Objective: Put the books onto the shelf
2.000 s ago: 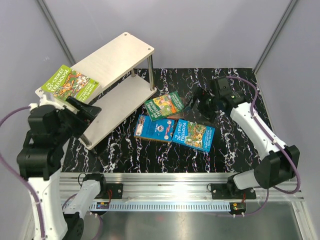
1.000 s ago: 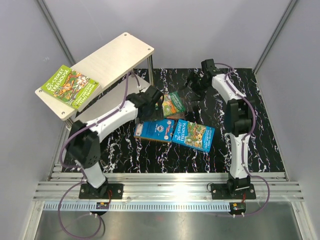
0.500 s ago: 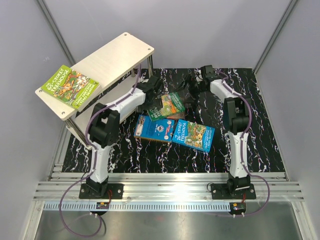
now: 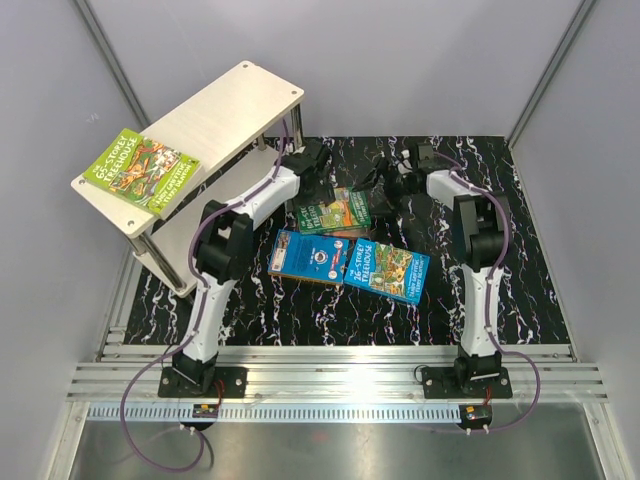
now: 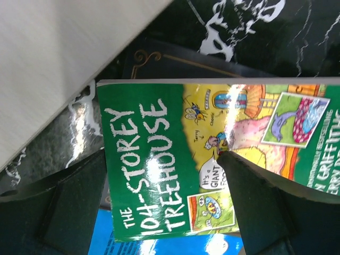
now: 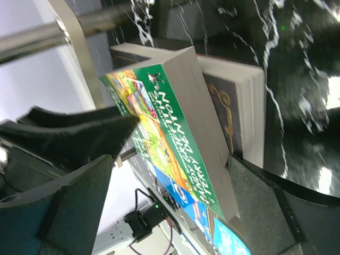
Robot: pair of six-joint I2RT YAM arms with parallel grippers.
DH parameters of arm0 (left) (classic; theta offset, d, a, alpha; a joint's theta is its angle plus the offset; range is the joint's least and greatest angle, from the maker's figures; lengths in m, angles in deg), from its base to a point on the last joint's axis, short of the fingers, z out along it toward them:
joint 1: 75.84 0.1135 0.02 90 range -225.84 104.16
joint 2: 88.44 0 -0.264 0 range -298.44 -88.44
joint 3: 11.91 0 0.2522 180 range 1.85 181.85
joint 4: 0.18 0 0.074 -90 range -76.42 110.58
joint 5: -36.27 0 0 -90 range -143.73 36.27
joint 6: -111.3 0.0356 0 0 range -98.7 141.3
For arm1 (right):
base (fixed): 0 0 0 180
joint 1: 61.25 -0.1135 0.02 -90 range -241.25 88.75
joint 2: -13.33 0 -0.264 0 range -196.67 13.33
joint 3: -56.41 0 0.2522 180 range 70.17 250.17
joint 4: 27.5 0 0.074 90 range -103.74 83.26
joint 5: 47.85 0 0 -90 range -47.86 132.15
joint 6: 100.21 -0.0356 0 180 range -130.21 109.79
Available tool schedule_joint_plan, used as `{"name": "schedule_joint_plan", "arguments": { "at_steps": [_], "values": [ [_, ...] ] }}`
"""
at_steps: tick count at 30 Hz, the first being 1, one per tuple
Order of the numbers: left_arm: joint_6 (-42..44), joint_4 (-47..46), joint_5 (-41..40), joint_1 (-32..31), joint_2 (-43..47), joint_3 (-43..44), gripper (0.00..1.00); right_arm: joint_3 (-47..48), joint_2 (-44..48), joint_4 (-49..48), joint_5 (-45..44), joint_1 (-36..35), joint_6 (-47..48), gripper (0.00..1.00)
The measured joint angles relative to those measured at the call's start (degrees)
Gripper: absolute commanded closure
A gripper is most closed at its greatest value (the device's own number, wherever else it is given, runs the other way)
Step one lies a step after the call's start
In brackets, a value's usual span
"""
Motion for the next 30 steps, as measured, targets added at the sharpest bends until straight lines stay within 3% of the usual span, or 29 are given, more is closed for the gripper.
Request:
{"name": "schedule_joint_plan", "arguments": {
  "at_steps": [6,14,16,19,20,23,26,30],
  "values": [
    [0.7,0.0,0.3,-0.6,-3.1,4.8,0.11,-5.5,3.8,1.4,-1.4,0.3,2.5,0.03],
    [1.1,-4.0,2.9,-4.6,-3.8,4.9,0.11,-15.3,8.8,7.2,-3.1,-0.1,6.3,0.05],
    [1.2,-4.9,2.9,-5.1,-3.8,4.3,0.11,-17.0,9.9,7.5,-3.5,-0.1,6.9,0.14],
    [1.5,-5.5,2.9,-5.2,-3.8,4.1,0.11,-18.9,10.4,7.6,-4.4,-0.1,7.9,0.49],
    [1.6,-5.7,2.9,-5.2,-3.8,4.0,0.11,-19.7,10.4,7.5,-3.8,0.0,7.8,0.65],
    [2.1,-6.6,2.8,-5.2,-3.8,3.8,0.11,-20.7,11.7,7.5,-1.4,0.4,8.7,0.86],
    [2.3,-7.2,2.8,-5.2,-3.8,3.5,0.11,-21.3,14.3,7.5,-2.0,-0.1,9.8,1.0],
    [2.2,-6.8,4.0,-5.3,-3.4,3.5,0.11,-23.3,18.1,7.7,-5.1,-0.8,10.0,1.0]
  ]
}}
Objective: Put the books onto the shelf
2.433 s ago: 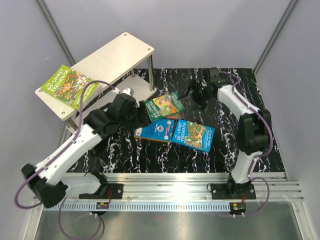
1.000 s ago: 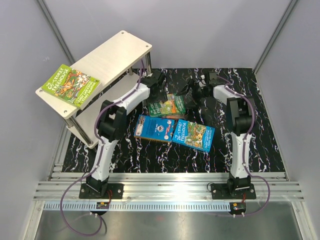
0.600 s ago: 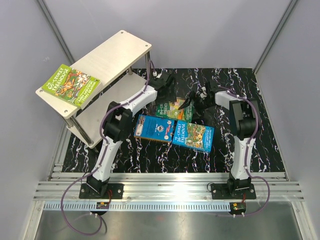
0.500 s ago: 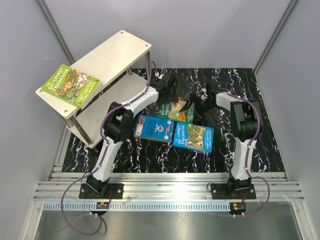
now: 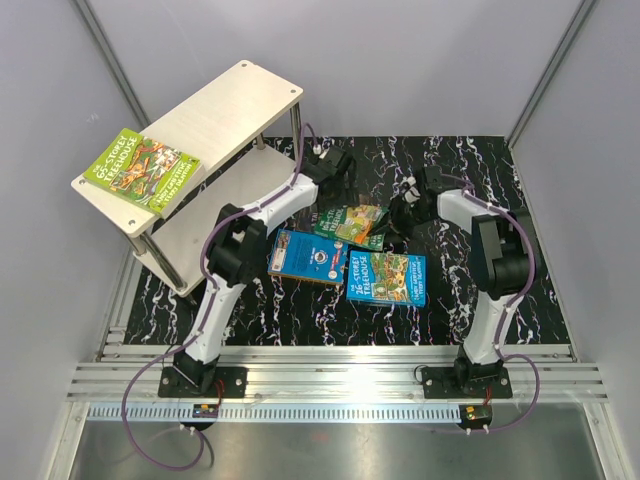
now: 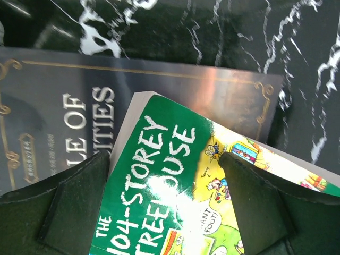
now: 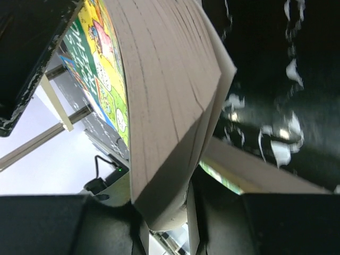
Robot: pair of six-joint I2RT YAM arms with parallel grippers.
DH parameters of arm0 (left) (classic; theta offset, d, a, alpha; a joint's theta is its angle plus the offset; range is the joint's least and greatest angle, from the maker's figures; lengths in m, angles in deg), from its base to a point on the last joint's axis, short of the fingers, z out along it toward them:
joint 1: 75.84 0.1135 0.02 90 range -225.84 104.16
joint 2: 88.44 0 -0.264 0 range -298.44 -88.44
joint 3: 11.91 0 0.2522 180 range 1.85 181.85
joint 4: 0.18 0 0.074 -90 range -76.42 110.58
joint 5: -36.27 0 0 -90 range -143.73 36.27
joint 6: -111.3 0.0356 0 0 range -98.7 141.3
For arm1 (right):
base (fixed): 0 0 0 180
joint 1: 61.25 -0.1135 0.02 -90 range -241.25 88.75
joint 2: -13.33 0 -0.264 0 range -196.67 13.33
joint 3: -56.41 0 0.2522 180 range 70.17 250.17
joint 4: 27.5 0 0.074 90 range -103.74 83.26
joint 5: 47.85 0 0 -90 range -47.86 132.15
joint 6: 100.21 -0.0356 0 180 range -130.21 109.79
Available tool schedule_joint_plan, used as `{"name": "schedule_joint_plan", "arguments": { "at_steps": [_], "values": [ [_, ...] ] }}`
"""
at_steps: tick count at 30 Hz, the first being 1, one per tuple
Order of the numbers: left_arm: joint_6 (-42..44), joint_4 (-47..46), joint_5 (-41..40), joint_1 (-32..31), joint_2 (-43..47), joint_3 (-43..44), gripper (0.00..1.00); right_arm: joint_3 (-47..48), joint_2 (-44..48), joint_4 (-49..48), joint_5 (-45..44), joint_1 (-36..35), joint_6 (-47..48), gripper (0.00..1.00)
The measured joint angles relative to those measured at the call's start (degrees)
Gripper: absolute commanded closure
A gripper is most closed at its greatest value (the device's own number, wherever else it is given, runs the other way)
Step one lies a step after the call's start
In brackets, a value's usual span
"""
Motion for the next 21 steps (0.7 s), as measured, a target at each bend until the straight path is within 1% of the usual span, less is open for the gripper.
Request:
{"name": "schedule_joint_plan", "arguments": {
  "at_steps": [6,9,12,14,18,21],
  "values": [
    [-1.0,3.7,1.8,-1.7,2.4,-0.5,0.1,-2.3,8.0,4.8,-5.6,-0.8,-0.1,1.0],
    [-1.0,7.0,1.7,-3.4,6.9,-2.1,0.09,-2.4,14.1,8.1,-10.4,-1.1,-0.7,1.0],
    [-1.0,9.2,1.4,-4.8,14.1,-6.5,0.07,-2.5,21.0,11.3,-14.8,-1.0,-2.2,1.0],
    [-1.0,10.0,1.3,-5.3,19.8,-10.0,0.02,-2.5,26.2,13.9,-17.2,-0.9,-3.4,1.0],
    [-2.1,10.0,1.4,-5.0,31.8,-15.9,0.01,-2.5,36.5,18.8,-21.0,-0.9,-6.0,1.0],
    [-5.2,8.1,3.9,-4.6,39.5,-20.0,0.01,-3.3,43.6,21.0,-22.7,-0.9,-9.0,1.0]
  ]
}}
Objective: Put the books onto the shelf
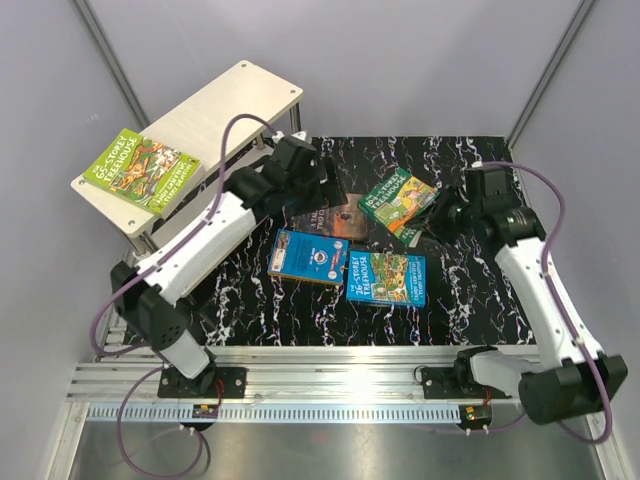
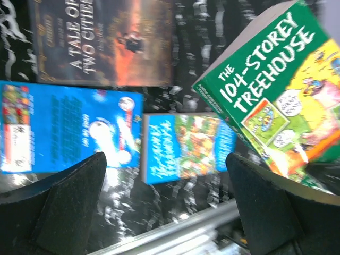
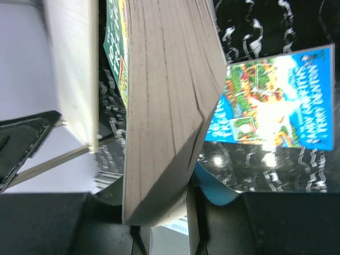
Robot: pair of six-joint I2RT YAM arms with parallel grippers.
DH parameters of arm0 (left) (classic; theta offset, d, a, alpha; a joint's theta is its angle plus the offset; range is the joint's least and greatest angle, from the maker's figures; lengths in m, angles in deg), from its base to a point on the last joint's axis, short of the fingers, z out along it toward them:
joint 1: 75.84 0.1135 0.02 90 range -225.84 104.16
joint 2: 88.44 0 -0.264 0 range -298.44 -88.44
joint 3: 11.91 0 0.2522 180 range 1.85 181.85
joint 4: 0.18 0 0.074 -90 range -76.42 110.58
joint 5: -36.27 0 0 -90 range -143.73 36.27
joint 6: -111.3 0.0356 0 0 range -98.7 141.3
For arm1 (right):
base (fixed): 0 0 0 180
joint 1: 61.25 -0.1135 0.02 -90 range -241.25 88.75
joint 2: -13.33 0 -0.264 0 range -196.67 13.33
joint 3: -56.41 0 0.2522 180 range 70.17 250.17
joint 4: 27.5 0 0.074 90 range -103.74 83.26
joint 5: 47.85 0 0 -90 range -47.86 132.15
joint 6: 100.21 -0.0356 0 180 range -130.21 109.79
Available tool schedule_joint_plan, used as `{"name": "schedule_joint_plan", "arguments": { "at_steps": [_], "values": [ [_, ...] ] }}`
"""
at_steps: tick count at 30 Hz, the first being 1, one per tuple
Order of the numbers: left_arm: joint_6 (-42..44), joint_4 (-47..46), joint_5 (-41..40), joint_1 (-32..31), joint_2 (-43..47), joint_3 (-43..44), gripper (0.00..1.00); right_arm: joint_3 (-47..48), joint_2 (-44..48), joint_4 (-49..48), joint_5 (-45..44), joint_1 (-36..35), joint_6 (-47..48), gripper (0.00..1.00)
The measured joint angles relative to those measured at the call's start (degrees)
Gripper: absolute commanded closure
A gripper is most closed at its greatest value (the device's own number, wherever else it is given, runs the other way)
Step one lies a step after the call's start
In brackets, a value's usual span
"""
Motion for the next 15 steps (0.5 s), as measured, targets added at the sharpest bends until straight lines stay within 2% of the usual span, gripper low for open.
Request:
{"name": "schedule_joint_plan", "arguments": {
  "at_steps": [3,7,11,15],
  "values": [
    [-4.3,-1.8,3.4,0.0,4.7,-2.0,0.01,-3.0,7.2,0.1,-0.2,0.0,-4.6,1.0],
    [-8.6,-2.6,4.9,-2.5,6.5,-0.1,0.01,-7.1,15.9,-1.2,1.0,0.0,-12.6,1.0],
    [-11.8,-2.7,5.0,-6.5,6.5,3.5,0.01,-11.0,22.8,-7.9,4.2,0.0,-22.4,1.0],
    [-16.3,-2.9,3.6,-11.0,6.9,3.5,0.01,-12.2,26.7,-15.1,7.3,0.0,-32.7,1.0]
  ]
}}
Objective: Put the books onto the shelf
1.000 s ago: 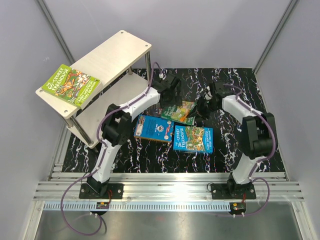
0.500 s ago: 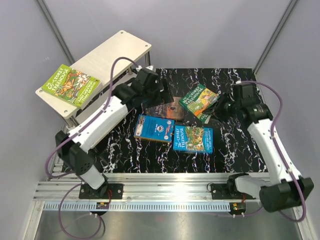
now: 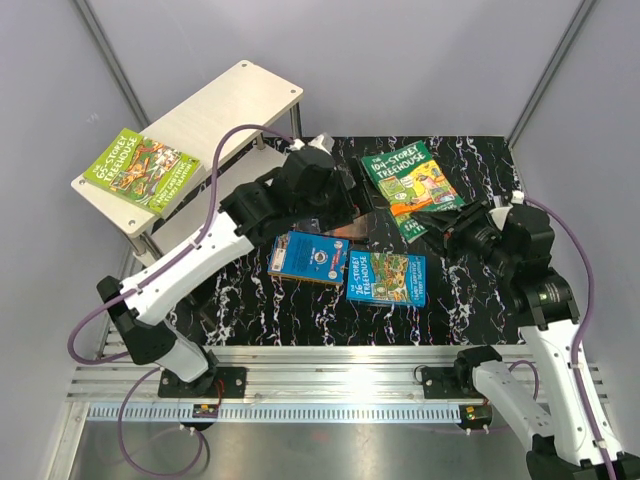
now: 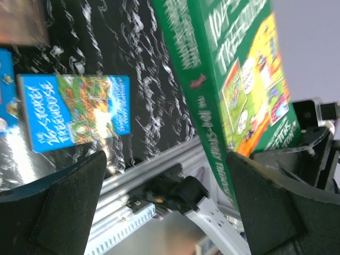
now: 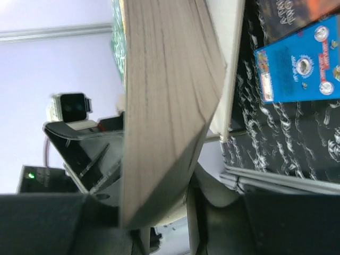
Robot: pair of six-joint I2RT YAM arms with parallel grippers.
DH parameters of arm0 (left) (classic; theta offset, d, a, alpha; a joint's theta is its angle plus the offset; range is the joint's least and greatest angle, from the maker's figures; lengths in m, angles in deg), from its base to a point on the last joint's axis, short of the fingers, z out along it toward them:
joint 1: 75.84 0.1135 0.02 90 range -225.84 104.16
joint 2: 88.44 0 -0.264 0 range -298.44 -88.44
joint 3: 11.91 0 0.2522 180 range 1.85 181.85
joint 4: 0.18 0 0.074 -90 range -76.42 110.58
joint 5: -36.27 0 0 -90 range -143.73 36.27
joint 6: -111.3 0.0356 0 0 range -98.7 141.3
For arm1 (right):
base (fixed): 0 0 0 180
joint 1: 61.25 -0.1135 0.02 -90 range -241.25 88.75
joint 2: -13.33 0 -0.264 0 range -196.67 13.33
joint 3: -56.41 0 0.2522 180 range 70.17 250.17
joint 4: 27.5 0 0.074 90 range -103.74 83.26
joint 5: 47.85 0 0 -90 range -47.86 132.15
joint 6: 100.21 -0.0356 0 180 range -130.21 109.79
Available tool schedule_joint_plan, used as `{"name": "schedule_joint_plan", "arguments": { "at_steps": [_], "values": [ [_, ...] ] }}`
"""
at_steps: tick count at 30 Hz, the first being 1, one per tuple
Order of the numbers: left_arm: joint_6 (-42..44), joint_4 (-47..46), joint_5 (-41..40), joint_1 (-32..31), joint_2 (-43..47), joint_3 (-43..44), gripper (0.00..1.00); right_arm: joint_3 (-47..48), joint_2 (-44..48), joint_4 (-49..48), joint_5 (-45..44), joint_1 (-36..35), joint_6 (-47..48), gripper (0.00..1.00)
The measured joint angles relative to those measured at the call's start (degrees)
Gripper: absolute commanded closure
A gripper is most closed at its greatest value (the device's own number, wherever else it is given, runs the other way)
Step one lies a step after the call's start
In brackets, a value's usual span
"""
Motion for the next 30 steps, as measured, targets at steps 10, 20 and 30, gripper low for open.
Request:
{"name": "schedule_joint_plan", "arguments": {
  "at_steps": [10,20,30],
  "values": [
    [-9.5,-4.6,-11.6,-11.2,-1.6,5.7,0.01,-0.6,5.9,-7.4,3.8,0.1,-16.7,1.0],
    [-13.9,-5.5,-22.4,-16.3,-4.0,12.0,0.47,-0.2,11.5,-10.1,8.8,0.1,-24.7,1.0],
    [-17.6,-3.4,-25.2,-17.8,-3.5,12.7,1.0,2.2,10.9,-3.3,12.0,-0.1,-21.8,1.0]
  ]
}}
